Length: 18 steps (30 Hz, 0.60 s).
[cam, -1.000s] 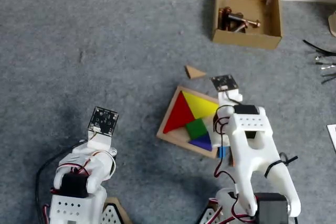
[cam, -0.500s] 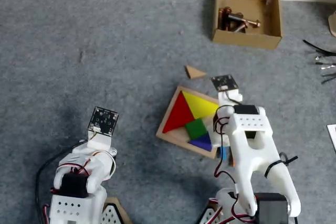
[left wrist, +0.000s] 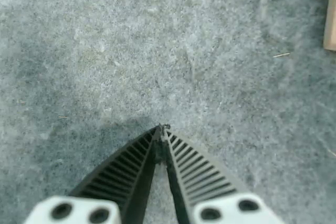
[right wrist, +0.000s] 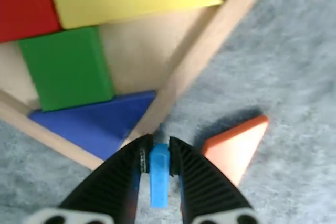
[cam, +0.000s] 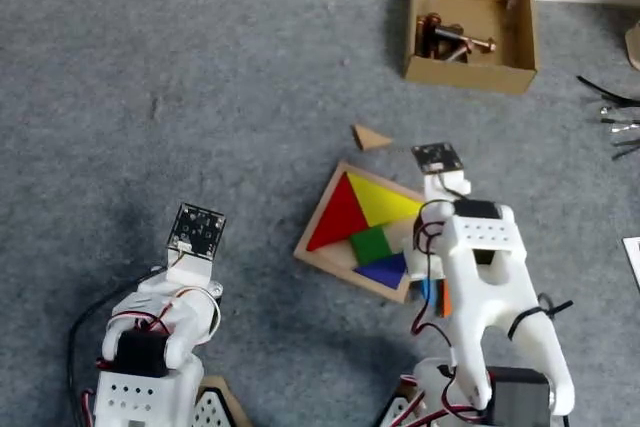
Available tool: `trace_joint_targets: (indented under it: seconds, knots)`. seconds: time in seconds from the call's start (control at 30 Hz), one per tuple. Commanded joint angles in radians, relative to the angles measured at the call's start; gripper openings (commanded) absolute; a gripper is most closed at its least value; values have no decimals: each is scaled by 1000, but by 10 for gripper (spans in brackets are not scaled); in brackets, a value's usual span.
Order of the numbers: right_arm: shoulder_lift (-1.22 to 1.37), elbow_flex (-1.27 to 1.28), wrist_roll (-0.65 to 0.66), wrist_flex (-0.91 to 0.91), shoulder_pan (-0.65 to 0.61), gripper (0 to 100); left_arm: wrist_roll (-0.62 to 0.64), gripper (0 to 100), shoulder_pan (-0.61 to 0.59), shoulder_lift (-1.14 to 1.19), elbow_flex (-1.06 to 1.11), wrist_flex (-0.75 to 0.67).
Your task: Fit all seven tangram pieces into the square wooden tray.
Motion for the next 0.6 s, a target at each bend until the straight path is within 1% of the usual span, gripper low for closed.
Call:
trace_joint_targets:
  seconds: [0.0,0.13,0.37,0.43,0.57]
  knots:
    - [-22,-12,9,10,31,5,11,11,-15,-15,21,3]
    - [-24,-19,9,96,25,5,11,11,-15,-15,21,3]
    - [-24,-76,5,102,22,5,11,11,-15,-15,21,3]
    - [-24,-108,5,131,18,5,11,11,-15,-15,21,3]
    - [-24,-200,-8,217,-47,5,12,11,-15,-15,21,3]
